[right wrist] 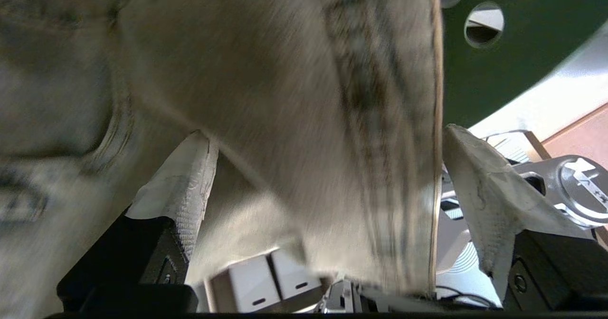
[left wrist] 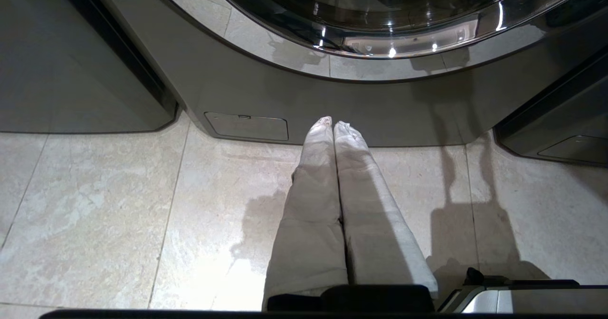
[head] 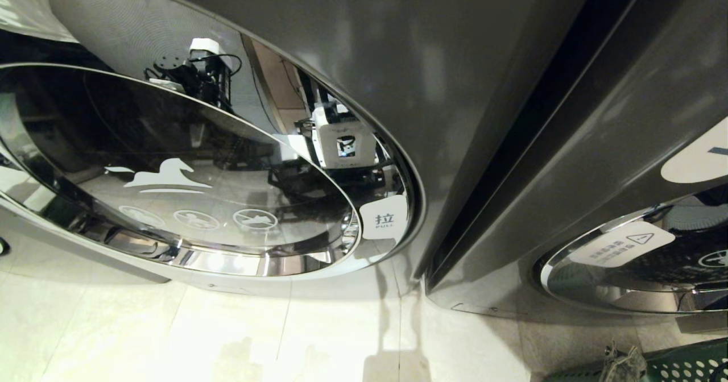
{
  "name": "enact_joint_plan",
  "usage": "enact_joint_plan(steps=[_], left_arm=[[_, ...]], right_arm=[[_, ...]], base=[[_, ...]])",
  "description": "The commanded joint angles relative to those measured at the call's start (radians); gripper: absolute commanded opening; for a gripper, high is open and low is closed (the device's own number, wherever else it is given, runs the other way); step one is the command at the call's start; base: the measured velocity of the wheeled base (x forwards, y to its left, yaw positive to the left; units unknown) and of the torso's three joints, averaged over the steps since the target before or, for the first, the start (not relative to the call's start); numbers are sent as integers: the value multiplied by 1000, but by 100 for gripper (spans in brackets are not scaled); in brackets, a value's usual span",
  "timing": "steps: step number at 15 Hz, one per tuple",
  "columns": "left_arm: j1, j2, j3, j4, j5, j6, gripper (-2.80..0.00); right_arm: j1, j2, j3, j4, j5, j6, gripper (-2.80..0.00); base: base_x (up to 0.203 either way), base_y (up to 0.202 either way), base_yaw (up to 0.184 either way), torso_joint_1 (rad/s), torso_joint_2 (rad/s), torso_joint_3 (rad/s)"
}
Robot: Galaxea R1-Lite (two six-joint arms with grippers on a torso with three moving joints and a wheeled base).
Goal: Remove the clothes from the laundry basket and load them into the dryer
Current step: Take the clothes out of the basket
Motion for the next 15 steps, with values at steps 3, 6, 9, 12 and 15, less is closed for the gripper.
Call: enact_joint_plan(steps=[3,6,9,12,15], left_arm=[[0,0,0,0,0,0,-280],[0,0,0,0,0,0,-280],[0,0,0,0,0,0,-280],[0,0,0,0,0,0,-280],[0,0,0,0,0,0,-280]], right_arm=[[-3,120,-1,-85,17,3,0],[-1,173,-13,-136,54,3,0],[0,191,-18,-163,69,-1,-280],[-1,192,-38,-161,111,4,-280],[3,178,-37,-160,132,4,-280]], base=[[0,0,0,0,0,0],[0,0,0,0,0,0],[0,0,0,0,0,0],[0,0,0,0,0,0],[0,0,0,0,0,0]])
